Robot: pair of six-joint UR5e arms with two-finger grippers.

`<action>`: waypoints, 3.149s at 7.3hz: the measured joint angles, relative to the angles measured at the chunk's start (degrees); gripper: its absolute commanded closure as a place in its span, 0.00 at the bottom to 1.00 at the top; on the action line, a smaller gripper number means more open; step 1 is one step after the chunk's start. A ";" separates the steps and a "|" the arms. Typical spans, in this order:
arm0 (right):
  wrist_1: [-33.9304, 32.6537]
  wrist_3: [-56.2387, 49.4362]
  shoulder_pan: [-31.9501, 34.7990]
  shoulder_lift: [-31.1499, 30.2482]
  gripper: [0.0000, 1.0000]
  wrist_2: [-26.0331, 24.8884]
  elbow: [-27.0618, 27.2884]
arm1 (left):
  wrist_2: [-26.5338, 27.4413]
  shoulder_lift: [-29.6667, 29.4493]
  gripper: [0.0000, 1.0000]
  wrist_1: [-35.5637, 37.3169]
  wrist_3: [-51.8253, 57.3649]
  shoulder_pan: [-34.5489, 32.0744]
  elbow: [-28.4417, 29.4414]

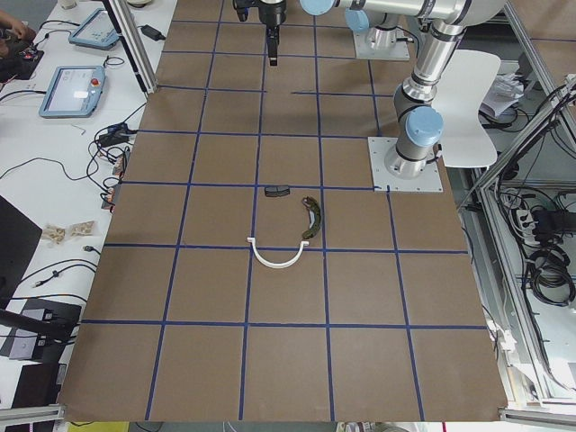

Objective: Place bearing gear from tray to pile

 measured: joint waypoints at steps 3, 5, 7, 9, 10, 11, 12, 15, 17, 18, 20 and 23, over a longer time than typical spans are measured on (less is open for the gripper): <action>13.43 9.92 4.06 -12.78 0.98 0.46 0.26 | 0.00 0.02 0.00 0.00 -0.01 0.00 -0.04; 26.14 28.01 12.32 -23.65 0.96 0.82 0.23 | 0.00 0.02 0.00 0.00 -0.04 0.00 -0.04; 36.31 53.84 24.95 -30.69 0.96 2.20 -0.34 | -0.03 0.02 0.00 0.00 -0.09 -0.01 -0.04; 39.30 80.35 39.55 -32.17 0.97 6.95 -1.38 | -0.08 -0.01 0.00 0.00 -0.10 -0.01 -0.04; 38.49 93.11 46.31 -31.22 0.97 10.09 -1.65 | -0.09 -0.01 0.00 0.00 -0.10 0.00 -0.04; 35.55 104.12 52.76 -29.28 0.97 12.91 -1.71 | -0.09 0.00 0.00 -0.02 -0.10 -0.01 -0.04; 31.16 112.60 58.79 -26.83 0.97 14.04 -1.63 | -0.09 0.01 0.00 -0.04 -0.10 0.00 -0.04; 19.11 122.79 71.03 -19.90 0.97 11.72 0.37 | -0.09 0.01 0.00 -0.02 -0.10 0.00 -0.04; 6.68 125.63 76.03 -15.26 0.78 10.93 5.18 | -0.09 0.01 0.00 -0.02 -0.10 0.00 -0.04; 0.61 126.68 77.59 -13.24 0.01 10.40 7.23 | -0.09 0.01 0.00 -0.03 -0.10 0.00 -0.04; -5.06 127.19 78.92 -11.59 0.00 8.45 8.56 | -0.11 0.02 0.00 -0.06 -0.10 0.00 -0.04; 1.08 121.44 74.60 -14.46 0.00 7.82 2.01 | -0.17 0.02 0.00 -0.01 -0.10 0.00 -0.04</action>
